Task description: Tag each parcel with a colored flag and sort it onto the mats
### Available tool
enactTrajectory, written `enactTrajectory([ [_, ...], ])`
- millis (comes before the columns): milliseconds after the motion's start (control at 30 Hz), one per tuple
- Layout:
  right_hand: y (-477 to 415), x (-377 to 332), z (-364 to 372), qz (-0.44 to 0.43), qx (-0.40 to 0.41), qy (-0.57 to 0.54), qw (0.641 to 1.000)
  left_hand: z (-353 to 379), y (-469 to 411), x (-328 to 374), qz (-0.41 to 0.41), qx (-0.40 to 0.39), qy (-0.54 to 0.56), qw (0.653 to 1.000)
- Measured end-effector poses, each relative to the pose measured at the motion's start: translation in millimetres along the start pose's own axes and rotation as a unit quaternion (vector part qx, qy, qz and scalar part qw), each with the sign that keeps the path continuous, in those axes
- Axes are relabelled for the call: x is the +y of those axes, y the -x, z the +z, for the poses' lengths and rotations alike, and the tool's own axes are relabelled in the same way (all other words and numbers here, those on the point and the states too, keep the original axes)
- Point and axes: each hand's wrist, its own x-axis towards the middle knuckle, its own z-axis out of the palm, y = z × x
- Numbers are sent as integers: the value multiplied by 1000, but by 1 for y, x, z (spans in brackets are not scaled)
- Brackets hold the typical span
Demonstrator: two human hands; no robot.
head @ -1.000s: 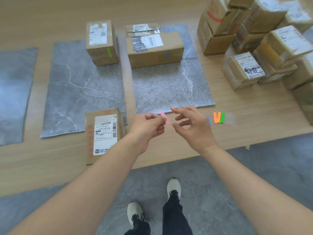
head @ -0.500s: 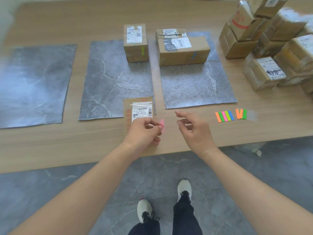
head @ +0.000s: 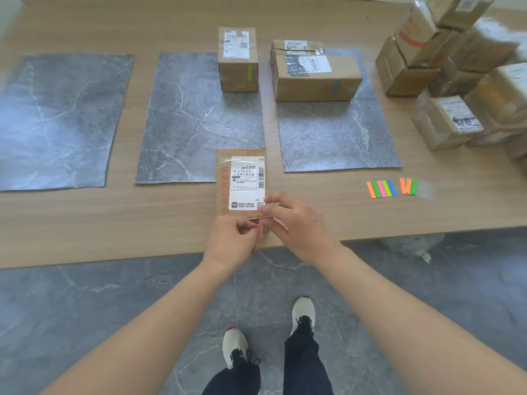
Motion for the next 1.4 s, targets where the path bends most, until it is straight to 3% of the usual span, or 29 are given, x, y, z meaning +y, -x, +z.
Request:
enactTrajectory([
  [433,-5,9,17,-34,19,52,998,19,-7,-14,8,70,-13,997],
  [733,-13,12,23,-57,61,74,994,22,-8,-19,0,70,-17,997],
  [1000,-18,9,31,-54,51,102,992,-4,-12,-47,-152,54,-16,987],
  [1100,-17,7,37,-36,53,102,993,-25,-15,-55,-195,95,10,976],
  [1233,-16,7,33,-21,31,80,996,-43,-24,-52,-178,164,43,969],
  [1333,-16,-3,25,94,37,-21,995,-49,-27,-26,-156,171,91,969],
  [1400,-21,-14,18,232,45,-147,961,-49,-27,-7,-131,143,150,970],
])
